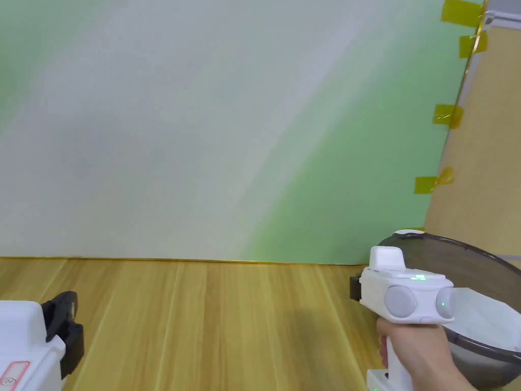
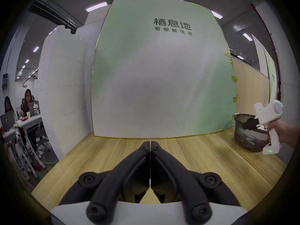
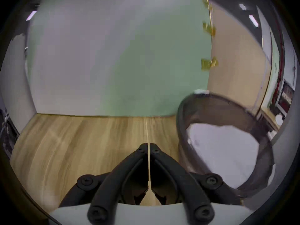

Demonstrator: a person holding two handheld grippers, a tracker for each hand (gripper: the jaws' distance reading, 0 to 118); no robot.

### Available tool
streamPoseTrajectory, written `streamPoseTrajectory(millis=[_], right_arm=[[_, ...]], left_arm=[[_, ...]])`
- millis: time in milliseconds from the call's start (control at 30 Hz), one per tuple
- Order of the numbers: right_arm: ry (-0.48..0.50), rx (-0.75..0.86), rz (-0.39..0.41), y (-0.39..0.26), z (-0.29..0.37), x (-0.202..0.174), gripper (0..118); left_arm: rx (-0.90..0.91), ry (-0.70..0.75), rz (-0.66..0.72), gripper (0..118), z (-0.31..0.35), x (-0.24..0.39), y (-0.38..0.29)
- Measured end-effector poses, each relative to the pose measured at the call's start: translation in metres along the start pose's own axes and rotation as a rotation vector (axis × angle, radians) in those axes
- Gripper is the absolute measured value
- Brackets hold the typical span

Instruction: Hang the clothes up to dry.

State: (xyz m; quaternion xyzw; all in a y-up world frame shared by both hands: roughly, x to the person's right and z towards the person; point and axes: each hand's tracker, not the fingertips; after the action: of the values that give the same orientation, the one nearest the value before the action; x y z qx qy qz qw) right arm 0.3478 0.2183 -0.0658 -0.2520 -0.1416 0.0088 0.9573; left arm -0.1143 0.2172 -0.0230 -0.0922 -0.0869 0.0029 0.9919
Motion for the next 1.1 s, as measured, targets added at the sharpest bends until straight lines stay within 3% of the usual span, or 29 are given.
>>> streamPoseTrajectory(millis=[167,300,500,800,967,1033,1100], right_arm=[[0.097,0.247,-0.059,-0.009,0.083,0.001,2],[0.116,0.376,-0.006,-0.023,0.141,-0.008,2],[0.131,0.429,0.012,-0.046,0.185,-0.019,2],[0.131,0.423,0.014,-0.059,0.196,-0.022,2],[0.136,0.42,0.007,-0.061,0.197,-0.016,2],[0.124,0.416,0.008,-0.062,0.198,-0.012,2],[0.119,0.41,0.005,-0.064,0.198,-0.004,2]], left_arm=[[0.039,-0.005,-0.008,2,0.003,0.004,0.02],[0.067,-0.022,0.011,2,0.019,0.009,0.026],[0.068,-0.032,-0.003,2,0.046,0.016,0.021],[0.062,-0.068,0.004,2,0.061,0.023,0.016],[0.06,-0.292,0.024,2,0.043,0.044,0.034],[0.04,-0.445,-0.014,2,0.034,0.057,0.046],[0.008,-0.702,-0.028,2,0.028,0.07,0.054]])
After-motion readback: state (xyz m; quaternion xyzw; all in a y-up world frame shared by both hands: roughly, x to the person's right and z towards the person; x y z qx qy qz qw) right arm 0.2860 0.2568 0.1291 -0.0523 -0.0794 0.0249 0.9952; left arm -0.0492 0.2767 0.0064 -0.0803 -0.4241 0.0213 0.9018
